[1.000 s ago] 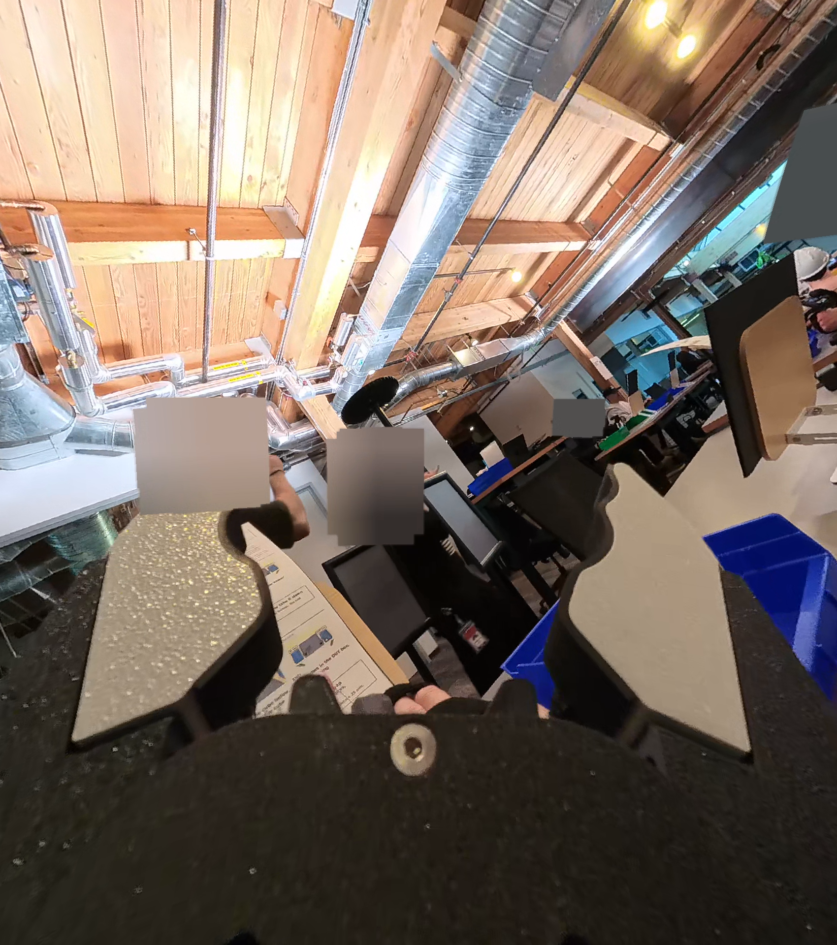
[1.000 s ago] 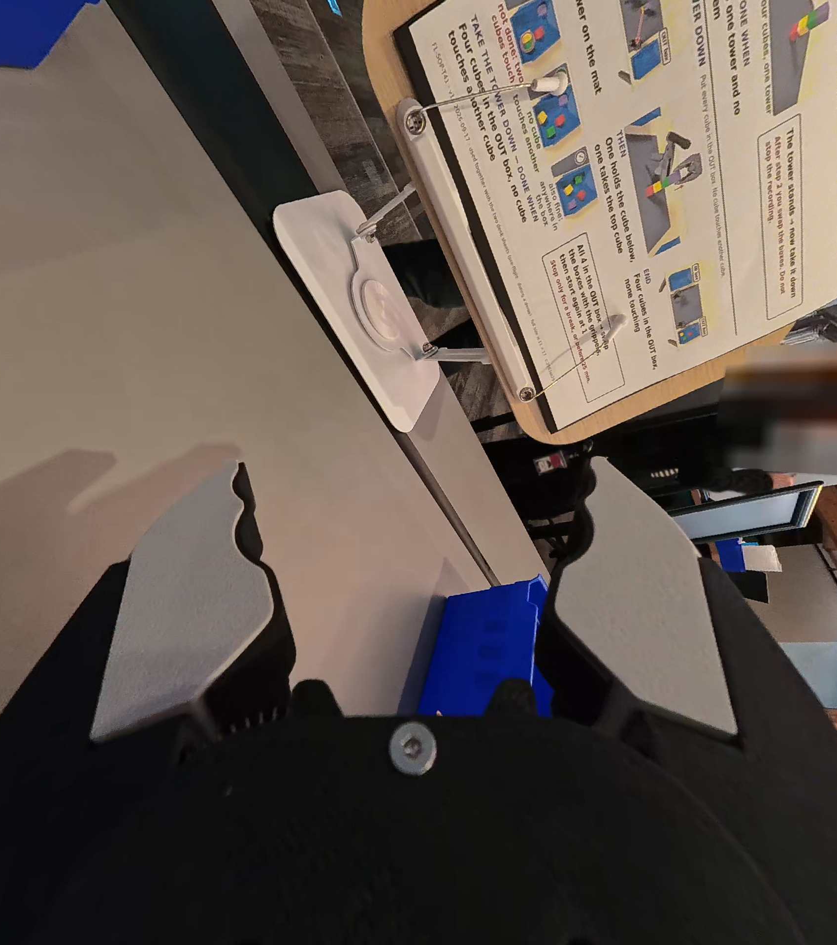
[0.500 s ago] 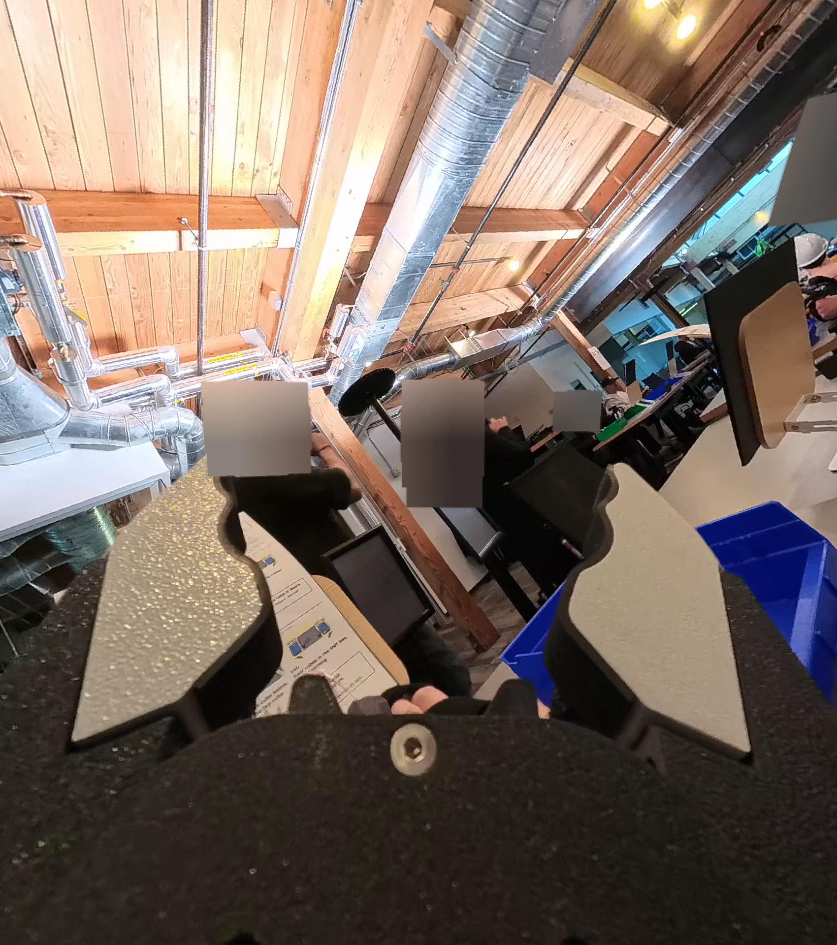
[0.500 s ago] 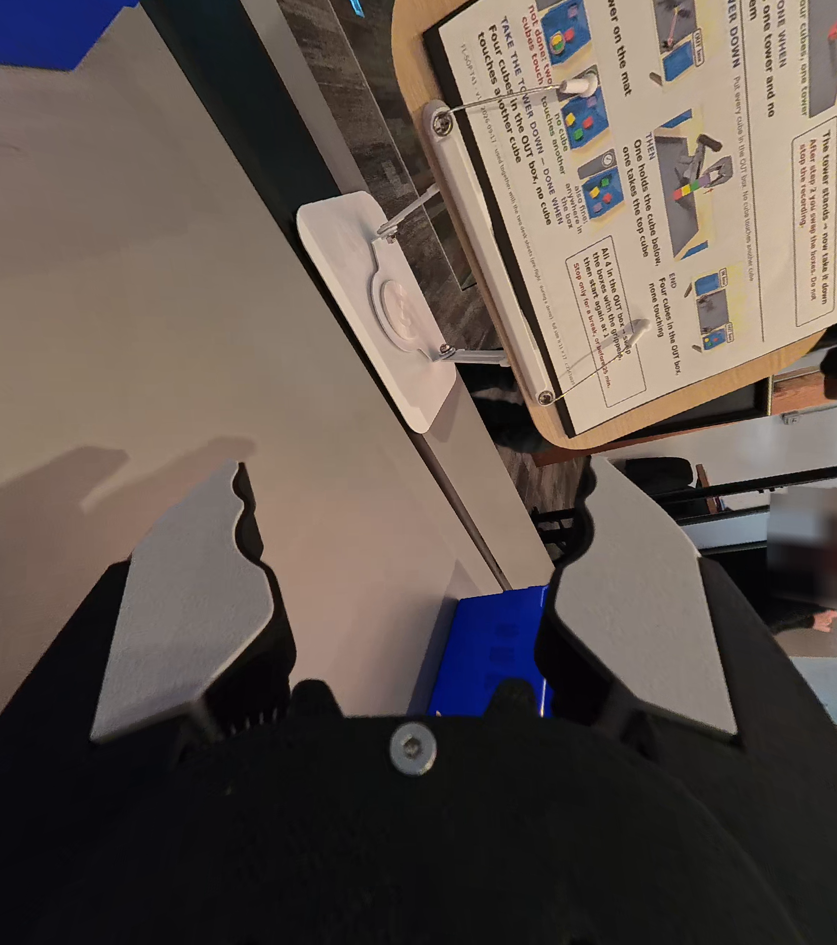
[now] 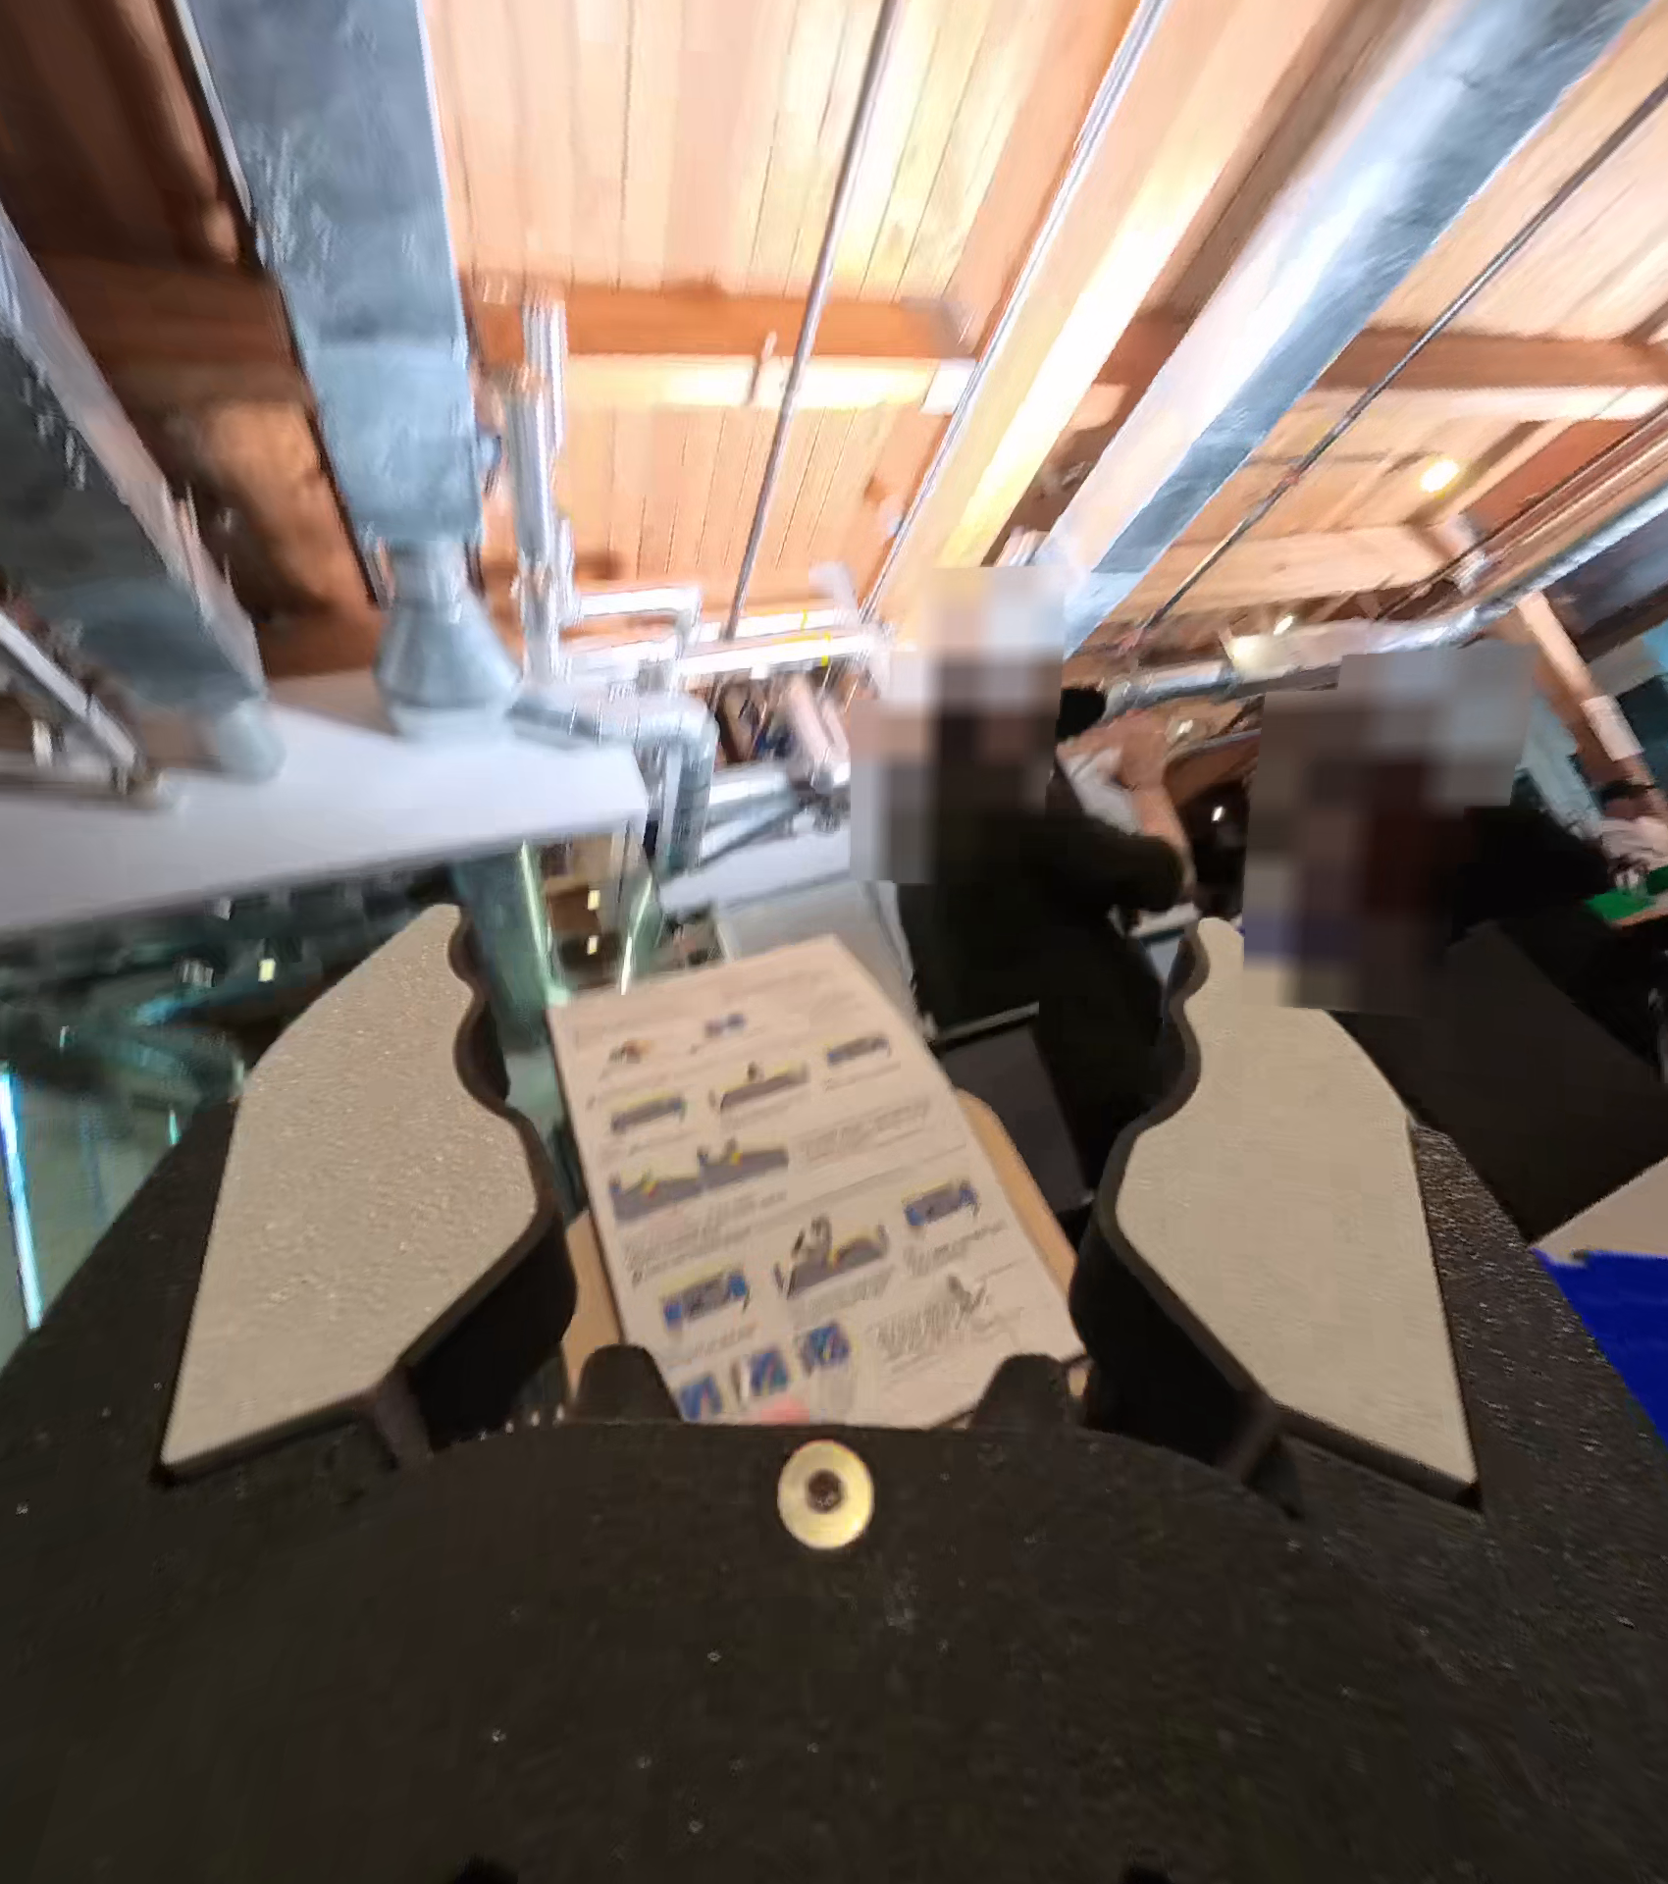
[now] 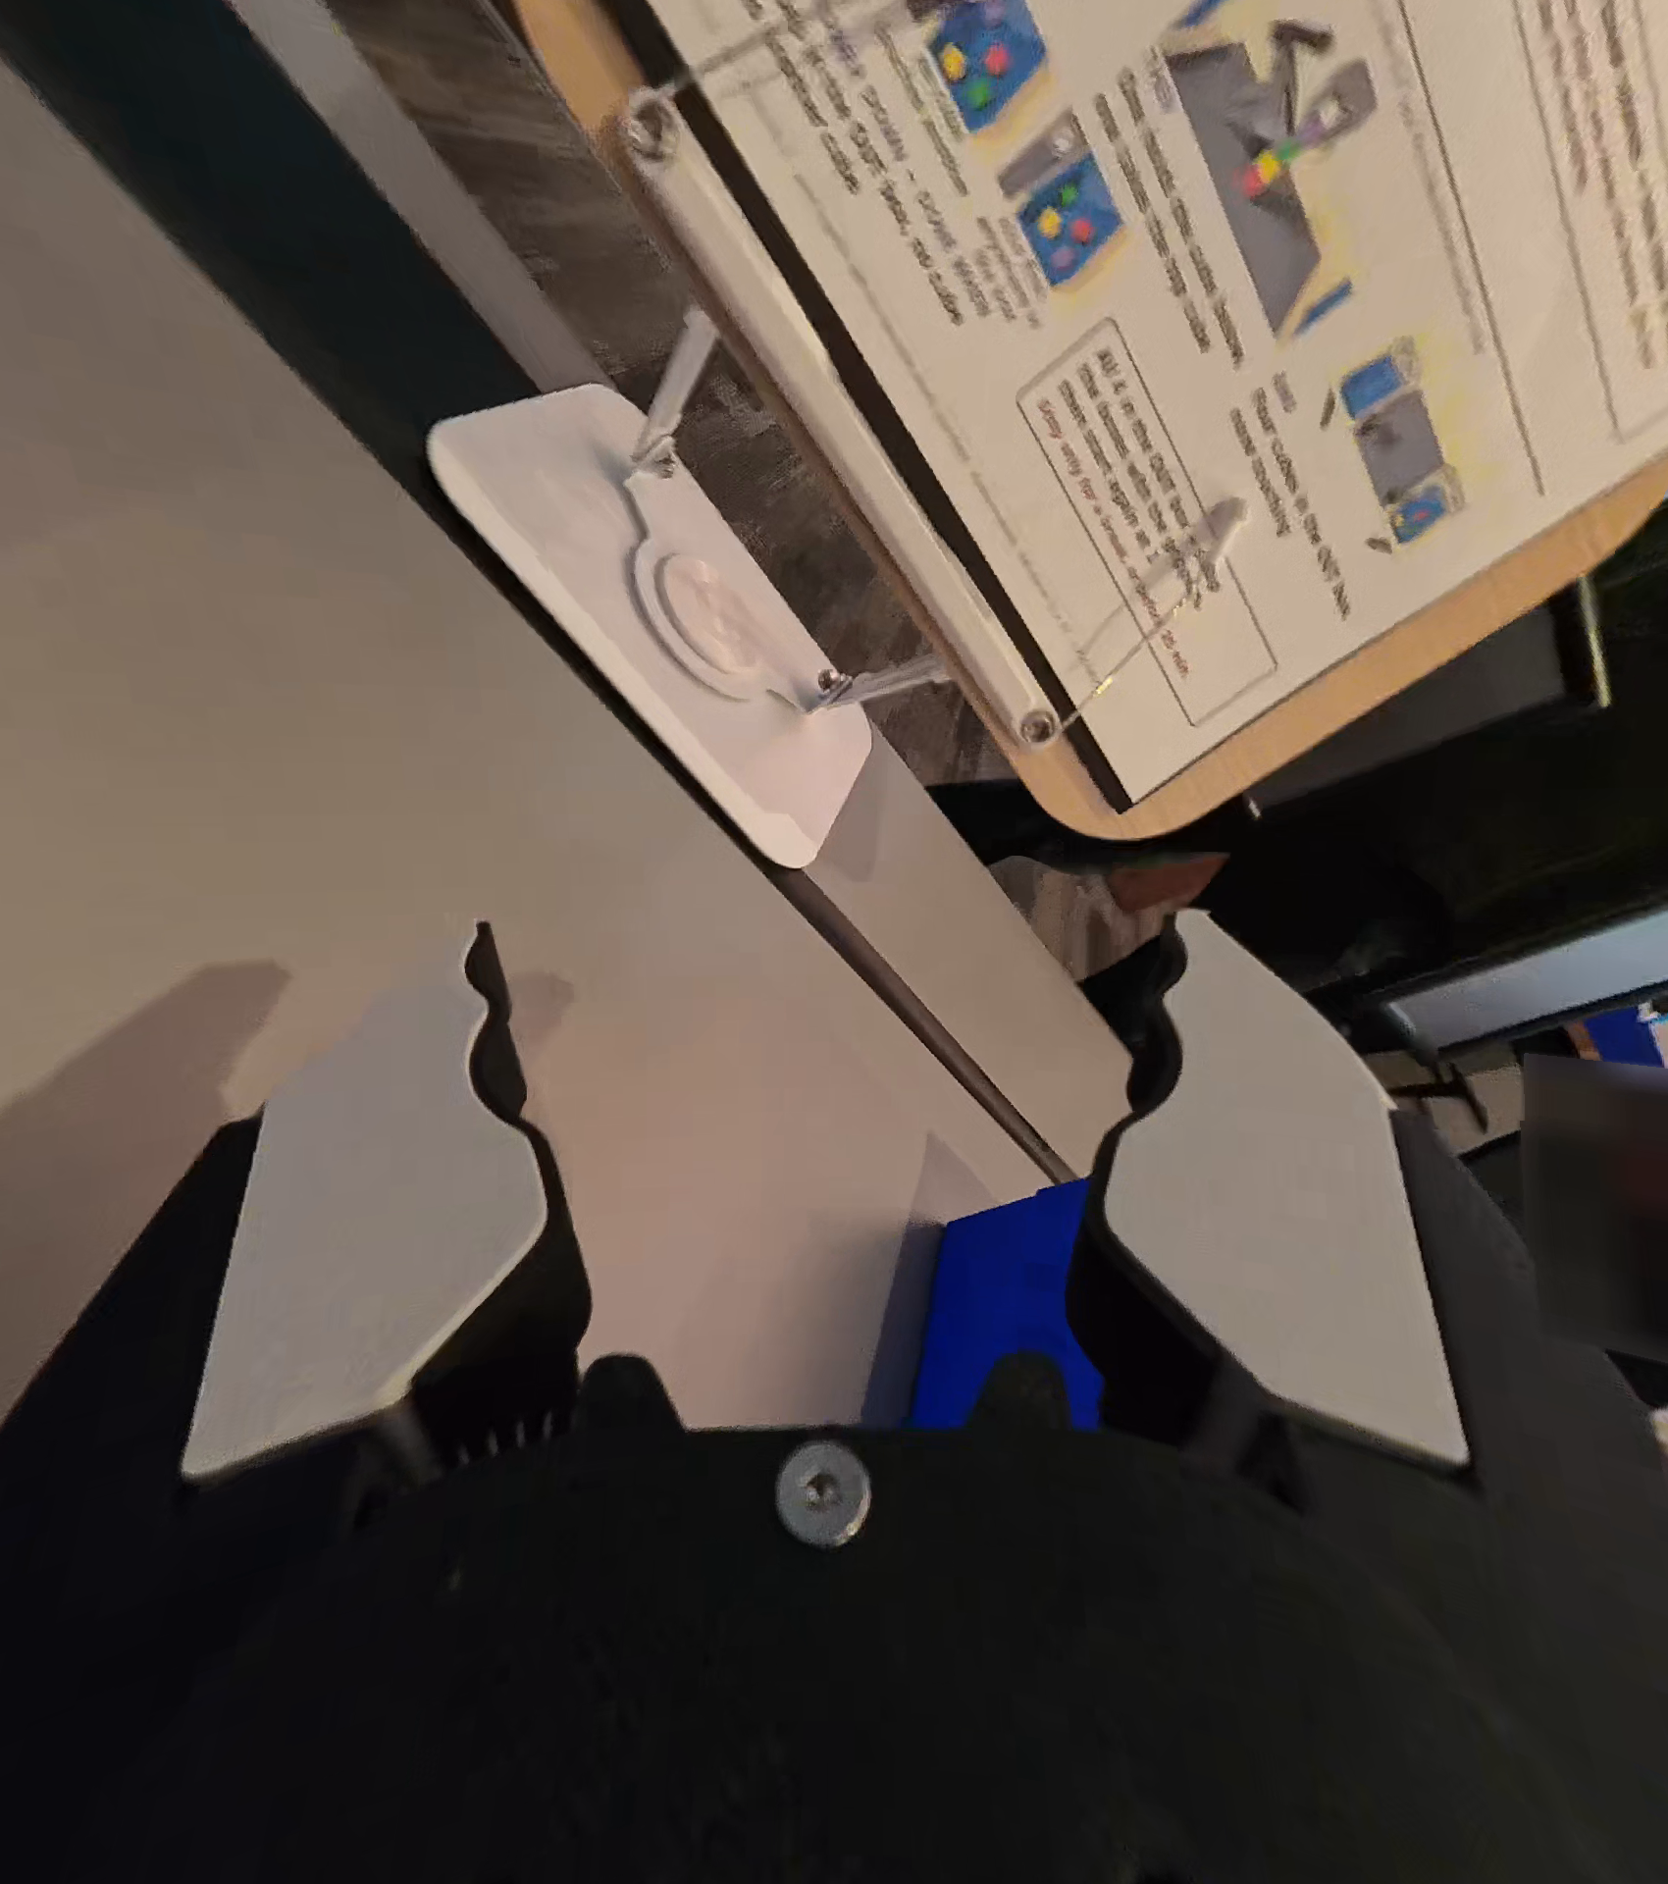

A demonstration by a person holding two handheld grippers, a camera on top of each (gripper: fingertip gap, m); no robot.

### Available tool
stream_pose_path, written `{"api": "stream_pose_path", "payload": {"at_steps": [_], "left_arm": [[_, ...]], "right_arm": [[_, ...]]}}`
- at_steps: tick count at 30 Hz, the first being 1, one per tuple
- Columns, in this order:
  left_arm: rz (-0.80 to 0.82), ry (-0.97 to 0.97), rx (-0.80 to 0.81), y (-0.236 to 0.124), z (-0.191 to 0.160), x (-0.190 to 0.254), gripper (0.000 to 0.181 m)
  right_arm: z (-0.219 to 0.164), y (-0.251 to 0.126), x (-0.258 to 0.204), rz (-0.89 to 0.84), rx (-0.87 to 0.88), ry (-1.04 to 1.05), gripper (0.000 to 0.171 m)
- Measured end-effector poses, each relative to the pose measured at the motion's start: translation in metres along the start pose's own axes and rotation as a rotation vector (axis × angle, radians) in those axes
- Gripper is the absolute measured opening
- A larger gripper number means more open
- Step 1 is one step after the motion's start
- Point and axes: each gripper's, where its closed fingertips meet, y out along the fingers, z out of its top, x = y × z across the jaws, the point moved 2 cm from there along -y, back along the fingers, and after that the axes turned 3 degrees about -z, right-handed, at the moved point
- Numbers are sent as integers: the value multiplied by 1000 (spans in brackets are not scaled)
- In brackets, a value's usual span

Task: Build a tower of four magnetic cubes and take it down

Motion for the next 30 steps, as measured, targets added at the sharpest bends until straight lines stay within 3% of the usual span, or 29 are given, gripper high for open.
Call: {"api": "stream_pose_path", "payload": {"at_steps": [4,8,12,16,22,30], "left_arm": [[30,-128,-382,9,-85,-36,117],[-23,-270,-720,0,-177,-24,114],[-34,-197,-940,-15,-233,-4,113],[-5,-81,-1016,-22,-251,2,111],[44,-86,-1063,-29,-265,-6,108],[144,-70,-1046,-29,-263,-27,111]], "right_arm": [[-26,19,19,5,-19,162,118],[-41,25,40,9,9,306,120],[-43,19,58,9,47,408,122],[-32,4,75,32,106,481,122],[-9,-8,100,156,162,473,111],[-31,-18,106,99,195,460,97]]}}
